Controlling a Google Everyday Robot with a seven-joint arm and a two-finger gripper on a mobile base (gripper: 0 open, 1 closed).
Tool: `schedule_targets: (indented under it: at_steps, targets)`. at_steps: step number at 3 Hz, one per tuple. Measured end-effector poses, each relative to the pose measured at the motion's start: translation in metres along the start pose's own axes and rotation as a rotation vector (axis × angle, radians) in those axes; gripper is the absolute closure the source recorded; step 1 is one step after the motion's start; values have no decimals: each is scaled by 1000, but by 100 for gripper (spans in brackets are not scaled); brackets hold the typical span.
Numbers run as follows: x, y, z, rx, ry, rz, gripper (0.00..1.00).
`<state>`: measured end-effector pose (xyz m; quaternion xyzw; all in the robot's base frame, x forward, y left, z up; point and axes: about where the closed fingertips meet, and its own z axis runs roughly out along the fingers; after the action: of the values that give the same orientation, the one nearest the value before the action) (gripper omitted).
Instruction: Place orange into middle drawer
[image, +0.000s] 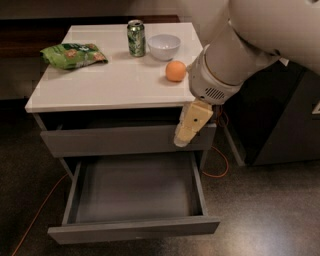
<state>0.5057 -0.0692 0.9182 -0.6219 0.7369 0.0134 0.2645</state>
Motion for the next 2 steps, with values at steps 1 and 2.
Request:
schedule_targets:
  at_steps: [1,2]
  targets:
    - [24,-27,15,20,-37,150,0]
    - [42,-65,26,39,-80,249,0]
